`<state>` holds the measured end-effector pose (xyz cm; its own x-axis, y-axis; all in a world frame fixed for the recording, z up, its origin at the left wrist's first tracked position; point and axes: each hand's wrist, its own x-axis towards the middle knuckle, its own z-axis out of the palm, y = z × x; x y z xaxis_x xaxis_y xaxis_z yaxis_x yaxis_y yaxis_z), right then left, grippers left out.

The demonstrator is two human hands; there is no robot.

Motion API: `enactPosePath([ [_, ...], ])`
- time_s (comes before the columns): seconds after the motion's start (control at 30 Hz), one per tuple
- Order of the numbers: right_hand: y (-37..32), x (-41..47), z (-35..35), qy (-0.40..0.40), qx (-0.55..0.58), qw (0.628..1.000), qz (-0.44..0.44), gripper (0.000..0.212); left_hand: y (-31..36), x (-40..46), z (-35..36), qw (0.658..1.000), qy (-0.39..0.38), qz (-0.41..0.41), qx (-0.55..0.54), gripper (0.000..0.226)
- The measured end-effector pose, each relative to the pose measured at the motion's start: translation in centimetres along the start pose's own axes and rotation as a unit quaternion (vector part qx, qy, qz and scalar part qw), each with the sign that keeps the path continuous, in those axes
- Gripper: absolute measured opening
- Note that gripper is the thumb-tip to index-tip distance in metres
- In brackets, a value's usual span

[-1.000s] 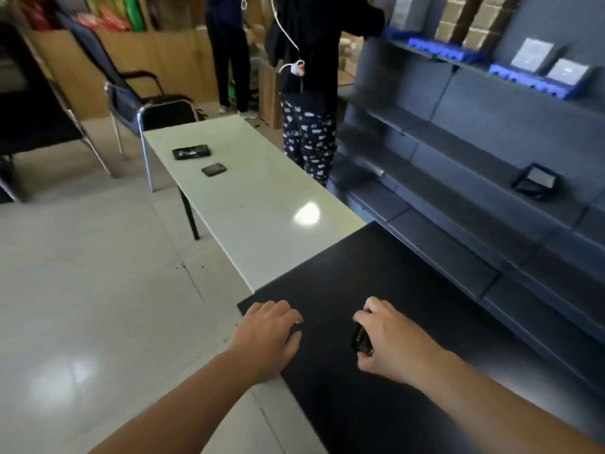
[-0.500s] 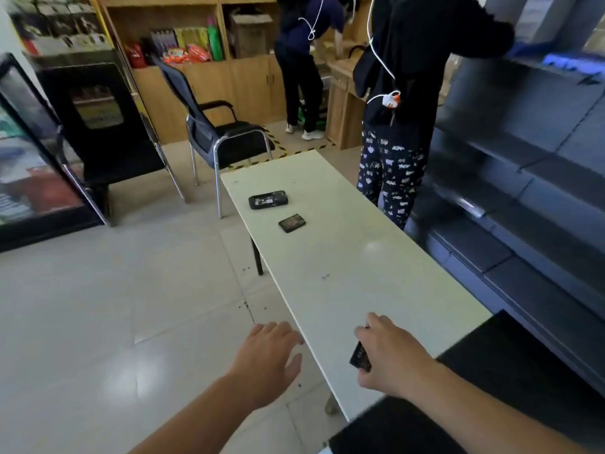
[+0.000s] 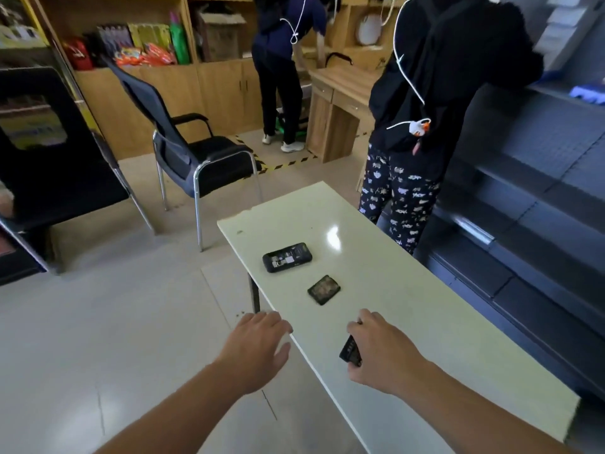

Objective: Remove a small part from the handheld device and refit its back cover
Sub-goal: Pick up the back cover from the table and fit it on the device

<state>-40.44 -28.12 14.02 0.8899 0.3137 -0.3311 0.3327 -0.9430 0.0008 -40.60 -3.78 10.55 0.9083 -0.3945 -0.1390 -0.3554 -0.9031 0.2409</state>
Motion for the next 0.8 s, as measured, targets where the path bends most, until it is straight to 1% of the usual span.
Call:
enactPosePath([
  [0.2,-2.6,9.3,-1.7,-0.015,0.015,0.999,0.028,0.047,-8.0,8.2,-2.4,0.999,-0.012,0.052,0.001,0.039],
  [0.3,-2.9,14.3,-2.4,-0.01,0.027,0.999,0.039,0.046,-11.2,12.8,-3.0,0.997,-0.017,0.078,0.013,0.039],
  [0.43,-3.5,19.7,-4.0,-0.015,0.044,0.997,0.057,0.042,-14.9,17.6,-4.6,0.994,-0.036,0.104,0.021,0.04],
  [0.57,-4.4,24.1,-5.8,-0.03,0.056,0.994,0.084,0.042,-18.4,21.9,-5.9,0.991,-0.037,0.13,0.004,0.034],
  [0.63,-4.7,26.0,-6.4,-0.033,0.065,0.992,0.099,0.041,-19.8,24.5,-5.9,0.988,-0.041,0.15,0.002,0.035],
  [0.8,-5.4,29.4,-6.7,-0.052,0.094,0.979,0.176,0.04,-22.8,30.6,-4.2,0.971,-0.1,0.215,0.019,0.04],
])
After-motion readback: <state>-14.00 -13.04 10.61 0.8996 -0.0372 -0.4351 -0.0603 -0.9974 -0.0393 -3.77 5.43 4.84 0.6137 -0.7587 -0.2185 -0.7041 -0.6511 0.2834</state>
